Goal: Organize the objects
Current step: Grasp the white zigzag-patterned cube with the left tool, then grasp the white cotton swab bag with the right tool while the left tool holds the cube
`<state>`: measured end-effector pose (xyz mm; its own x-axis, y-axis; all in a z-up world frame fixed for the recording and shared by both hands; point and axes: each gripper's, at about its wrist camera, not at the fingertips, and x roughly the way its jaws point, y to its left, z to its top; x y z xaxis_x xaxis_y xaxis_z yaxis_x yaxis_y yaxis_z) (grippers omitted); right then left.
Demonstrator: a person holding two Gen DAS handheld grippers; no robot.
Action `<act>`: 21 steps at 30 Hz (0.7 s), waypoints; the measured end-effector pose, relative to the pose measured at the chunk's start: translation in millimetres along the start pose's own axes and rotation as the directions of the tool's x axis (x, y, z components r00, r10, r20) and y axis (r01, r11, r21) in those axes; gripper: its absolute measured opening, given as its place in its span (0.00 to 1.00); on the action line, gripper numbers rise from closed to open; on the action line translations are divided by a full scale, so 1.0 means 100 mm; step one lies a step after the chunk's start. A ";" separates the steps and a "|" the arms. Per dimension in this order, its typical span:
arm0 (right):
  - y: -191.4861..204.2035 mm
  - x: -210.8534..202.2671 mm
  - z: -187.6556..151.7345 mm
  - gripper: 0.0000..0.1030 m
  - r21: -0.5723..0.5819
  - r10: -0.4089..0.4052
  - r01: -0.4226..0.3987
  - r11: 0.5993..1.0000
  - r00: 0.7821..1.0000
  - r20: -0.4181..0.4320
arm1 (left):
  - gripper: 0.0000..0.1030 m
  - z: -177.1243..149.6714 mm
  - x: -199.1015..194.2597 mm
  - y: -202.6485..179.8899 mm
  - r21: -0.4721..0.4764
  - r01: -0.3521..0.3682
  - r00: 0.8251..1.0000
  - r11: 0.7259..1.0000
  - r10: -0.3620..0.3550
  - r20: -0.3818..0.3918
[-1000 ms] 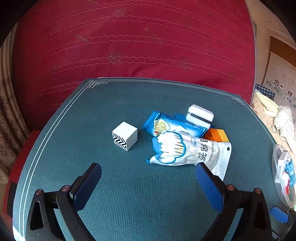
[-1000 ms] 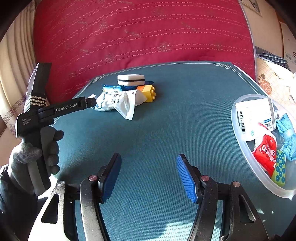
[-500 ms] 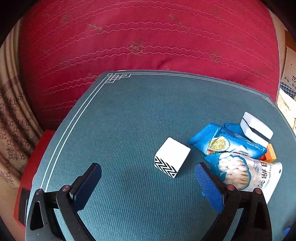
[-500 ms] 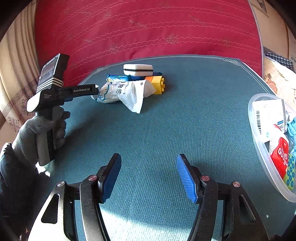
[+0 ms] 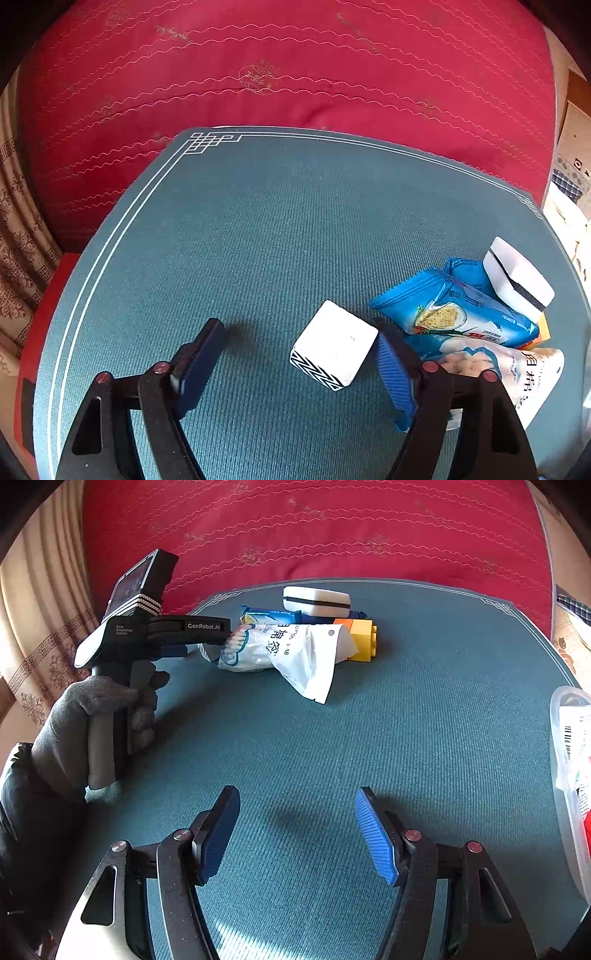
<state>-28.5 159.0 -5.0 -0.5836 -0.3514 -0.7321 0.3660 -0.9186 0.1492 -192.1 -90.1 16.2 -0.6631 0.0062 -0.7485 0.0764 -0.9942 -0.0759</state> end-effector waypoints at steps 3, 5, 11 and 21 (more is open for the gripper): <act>0.07 0.04 0.02 0.68 -0.011 0.004 -0.004 1.000 1.000 0.008 | 0.53 -0.01 -0.02 0.01 -0.008 -0.007 1.000 1.000 0.007 0.014; 0.11 0.06 0.03 0.68 -0.017 0.009 -0.009 1.000 1.000 0.008 | 0.40 -0.01 -0.03 0.01 -0.007 0.012 1.000 1.000 -0.012 0.017; 0.13 0.17 0.15 0.68 -0.006 0.039 -0.039 0.999 0.999 0.008 | 0.36 -0.04 -0.07 0.00 0.000 0.027 0.999 1.000 -0.027 0.023; 0.08 0.19 0.65 0.68 -0.018 0.016 -0.014 1.000 0.994 0.104 | 0.36 -0.07 -0.11 0.13 -0.053 0.084 0.996 0.995 -0.083 0.017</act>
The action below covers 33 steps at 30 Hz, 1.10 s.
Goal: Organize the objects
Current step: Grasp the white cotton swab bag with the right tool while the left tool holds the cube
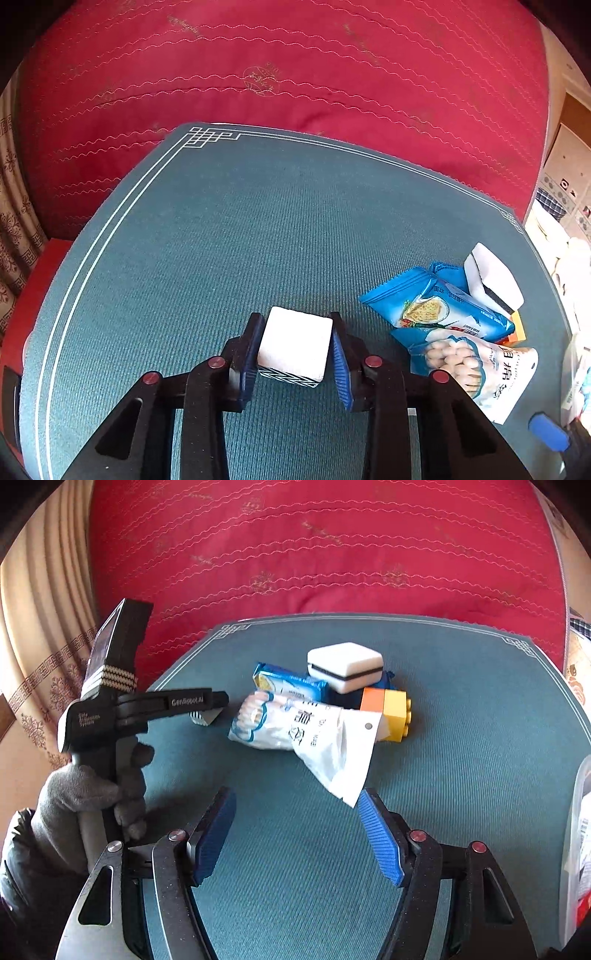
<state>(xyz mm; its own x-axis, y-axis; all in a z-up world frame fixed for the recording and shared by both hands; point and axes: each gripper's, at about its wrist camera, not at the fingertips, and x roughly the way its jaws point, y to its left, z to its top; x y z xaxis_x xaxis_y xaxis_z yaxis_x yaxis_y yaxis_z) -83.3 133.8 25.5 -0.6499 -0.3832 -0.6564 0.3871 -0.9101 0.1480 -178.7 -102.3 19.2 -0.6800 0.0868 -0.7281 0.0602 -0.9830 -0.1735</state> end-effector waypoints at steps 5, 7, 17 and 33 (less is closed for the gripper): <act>-0.12 0.05 0.36 0.68 0.019 -0.025 0.024 1.000 0.998 0.050 | 0.36 -0.02 -0.03 -0.01 0.009 -0.005 1.000 1.000 0.005 0.008; -0.17 0.08 0.48 0.68 0.024 -0.026 0.025 0.999 0.998 0.065 | 0.36 -0.02 -0.04 -0.02 0.013 -0.009 1.000 1.000 0.009 0.011; -0.18 0.38 0.61 0.68 -0.028 0.062 -0.062 0.998 0.998 0.003 | 0.36 -0.02 -0.06 0.01 0.008 -0.024 1.000 1.000 0.024 0.020; 0.09 0.06 0.19 0.80 -0.045 0.185 -0.187 0.981 0.981 -0.052 | 0.36 0.00 -0.13 0.10 -0.005 -0.053 0.998 0.999 0.053 0.040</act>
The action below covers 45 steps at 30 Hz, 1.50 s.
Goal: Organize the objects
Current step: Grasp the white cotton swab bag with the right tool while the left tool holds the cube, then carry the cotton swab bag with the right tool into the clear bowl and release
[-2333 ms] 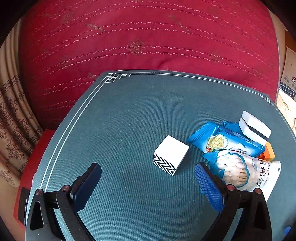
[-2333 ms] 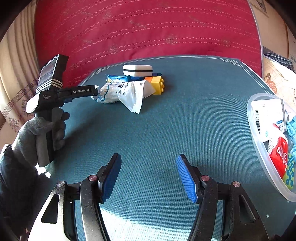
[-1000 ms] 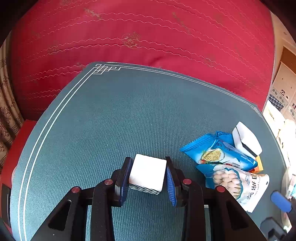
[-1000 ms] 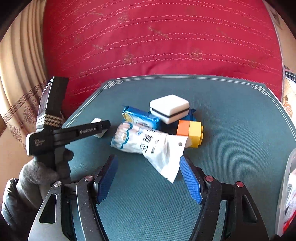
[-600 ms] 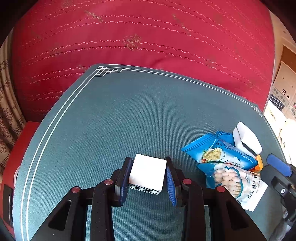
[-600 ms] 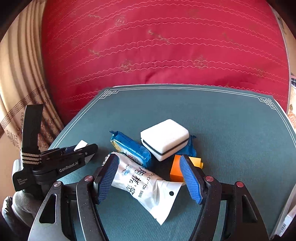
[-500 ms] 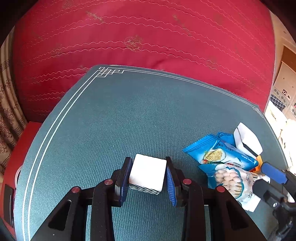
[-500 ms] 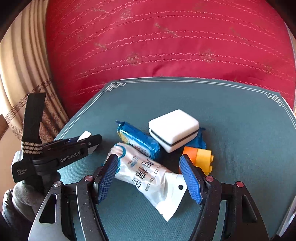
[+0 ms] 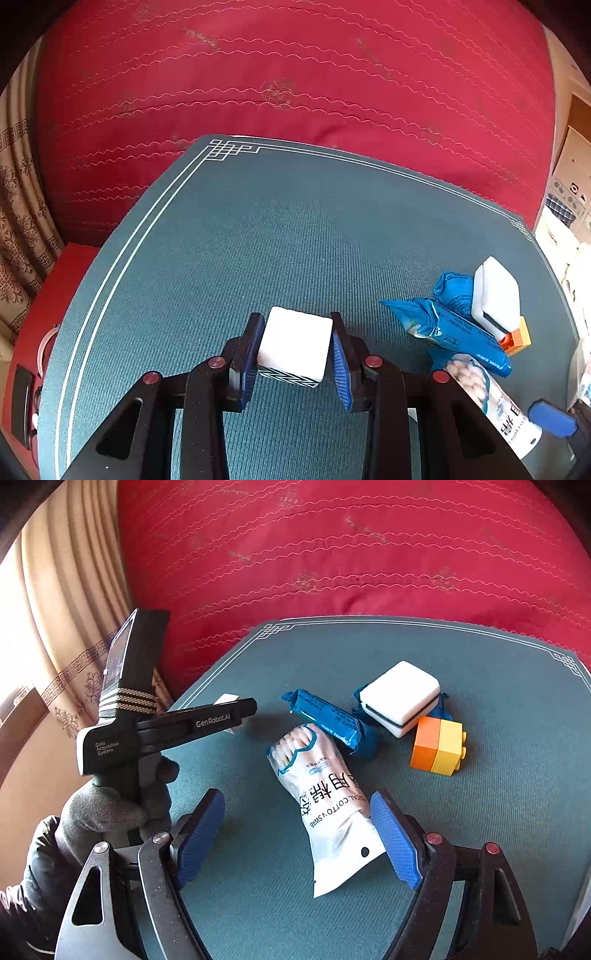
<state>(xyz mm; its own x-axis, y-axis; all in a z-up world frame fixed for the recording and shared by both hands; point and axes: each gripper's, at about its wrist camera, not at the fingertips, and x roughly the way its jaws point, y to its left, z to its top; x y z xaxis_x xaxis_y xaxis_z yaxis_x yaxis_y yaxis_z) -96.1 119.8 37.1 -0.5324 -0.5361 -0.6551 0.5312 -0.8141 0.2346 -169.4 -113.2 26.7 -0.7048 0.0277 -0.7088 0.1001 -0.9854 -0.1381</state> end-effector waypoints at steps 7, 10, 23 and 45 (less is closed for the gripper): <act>0.14 0.11 -0.03 0.80 -0.031 -0.039 0.038 0.999 0.999 -0.025 | 0.36 0.01 -0.02 -0.01 -0.004 0.002 1.000 1.000 -0.002 0.007; 0.13 0.25 0.00 0.78 -0.028 -0.084 0.083 0.996 0.996 -0.025 | 0.36 0.01 -0.03 -0.02 -0.001 0.004 1.000 1.000 -0.004 0.008; 0.16 0.52 -0.03 0.50 -0.082 -0.167 0.163 0.983 0.985 -0.048 | 0.36 -0.01 -0.03 -0.04 0.006 0.009 1.000 1.000 -0.009 0.007; 0.29 -0.25 -0.46 0.44 0.037 -0.168 0.167 0.985 0.986 0.015 | 0.36 -0.05 -0.19 -0.21 0.042 0.049 0.998 0.998 -0.050 0.033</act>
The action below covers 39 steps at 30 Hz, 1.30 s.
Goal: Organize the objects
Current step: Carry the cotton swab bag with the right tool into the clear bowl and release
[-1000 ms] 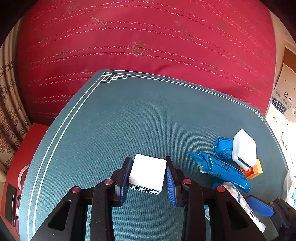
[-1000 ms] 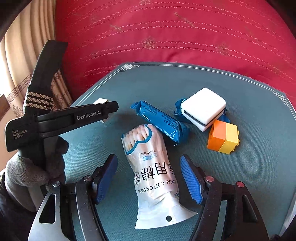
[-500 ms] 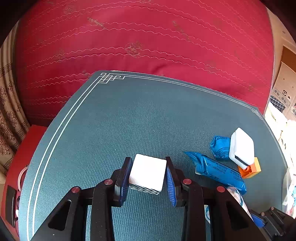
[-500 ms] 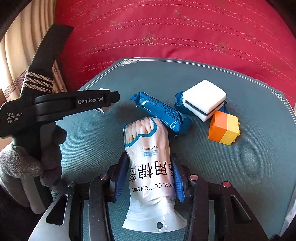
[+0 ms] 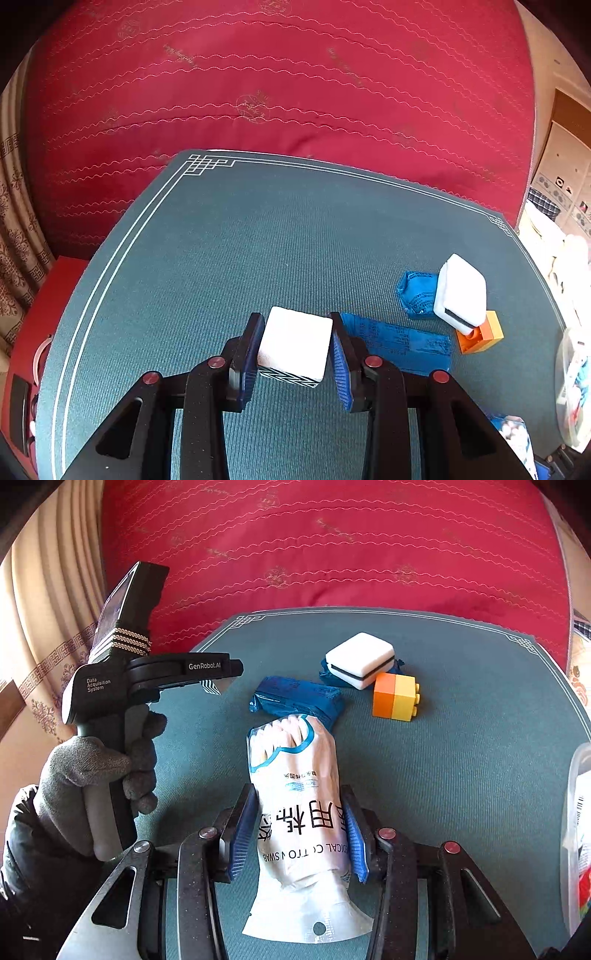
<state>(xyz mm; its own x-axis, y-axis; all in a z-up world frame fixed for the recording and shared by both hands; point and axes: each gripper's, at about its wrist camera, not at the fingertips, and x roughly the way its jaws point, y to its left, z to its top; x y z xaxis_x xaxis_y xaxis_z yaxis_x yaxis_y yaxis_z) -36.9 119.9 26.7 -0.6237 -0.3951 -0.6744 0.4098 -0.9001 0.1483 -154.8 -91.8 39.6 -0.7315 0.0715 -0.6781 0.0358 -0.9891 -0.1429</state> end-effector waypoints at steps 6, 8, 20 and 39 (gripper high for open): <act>-0.20 -0.23 -0.11 0.44 0.069 -0.046 0.044 0.997 0.999 0.023 | 0.36 -0.03 -0.11 -0.15 0.036 0.029 0.999 0.999 -0.030 0.017; -0.30 -0.30 -0.15 0.44 0.091 -0.071 0.068 0.994 0.997 0.028 | 0.36 -0.05 -0.14 -0.23 0.060 0.042 0.999 0.997 -0.044 0.023; -0.99 -0.83 -0.29 0.44 0.240 -0.234 0.210 0.948 0.970 0.072 | 0.36 -0.24 -0.19 -0.71 0.190 0.133 0.991 0.973 -0.134 -0.007; -2.40 -1.78 -0.71 0.44 0.521 -0.502 0.395 0.756 0.861 0.076 | 0.36 -0.50 -0.18 -1.15 0.289 0.233 0.972 0.929 -0.215 -0.093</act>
<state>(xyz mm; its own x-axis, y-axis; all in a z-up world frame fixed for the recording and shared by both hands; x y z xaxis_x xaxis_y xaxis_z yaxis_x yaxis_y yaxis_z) 23.3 418.9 59.7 -0.7934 0.0981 -0.6007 -0.2837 -0.9328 0.2224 -111.8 26.7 31.6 -0.6552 0.2939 -0.6960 -0.3337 -0.9391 -0.0825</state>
